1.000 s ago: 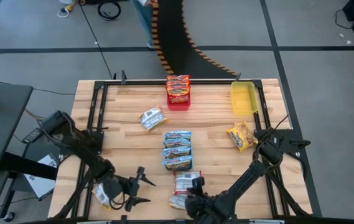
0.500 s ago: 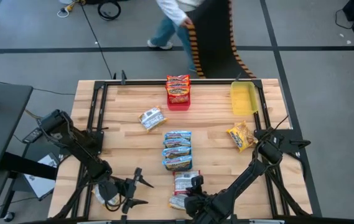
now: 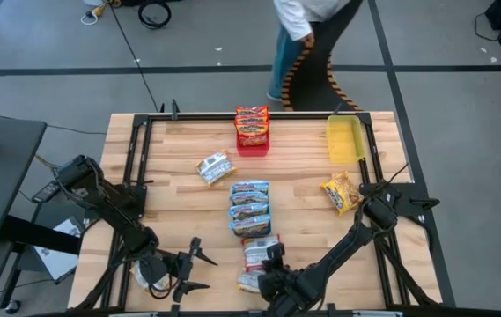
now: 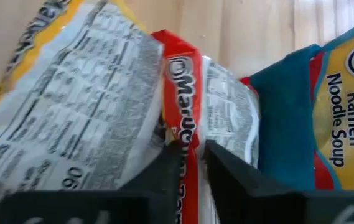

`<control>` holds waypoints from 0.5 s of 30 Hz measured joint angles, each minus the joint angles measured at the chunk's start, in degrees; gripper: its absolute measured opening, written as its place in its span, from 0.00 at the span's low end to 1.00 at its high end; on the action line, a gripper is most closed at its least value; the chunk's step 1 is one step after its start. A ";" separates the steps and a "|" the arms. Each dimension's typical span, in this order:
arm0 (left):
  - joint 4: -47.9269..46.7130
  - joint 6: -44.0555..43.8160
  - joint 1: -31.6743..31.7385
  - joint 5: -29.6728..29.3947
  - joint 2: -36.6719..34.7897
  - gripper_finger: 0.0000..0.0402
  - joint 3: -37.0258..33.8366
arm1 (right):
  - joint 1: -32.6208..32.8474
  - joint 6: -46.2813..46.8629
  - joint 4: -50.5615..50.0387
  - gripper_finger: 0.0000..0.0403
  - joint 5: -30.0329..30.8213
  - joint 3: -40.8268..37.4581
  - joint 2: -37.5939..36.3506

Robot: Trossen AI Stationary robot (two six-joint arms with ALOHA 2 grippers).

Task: Sort Maruchan noodles
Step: Put the red noodle pack into the red bin

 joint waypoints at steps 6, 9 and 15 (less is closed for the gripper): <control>-0.01 0.00 0.02 -0.01 0.00 0.78 0.00 | -0.76 -0.09 -3.58 0.03 -4.96 4.17 0.29; -0.01 0.00 0.02 -0.01 0.00 0.78 0.00 | -1.33 -1.11 -9.27 0.02 -7.75 10.16 0.52; -1.14 -3.46 0.02 -0.03 -0.53 0.78 0.00 | -4.67 -7.01 -22.91 0.01 -5.62 23.80 0.42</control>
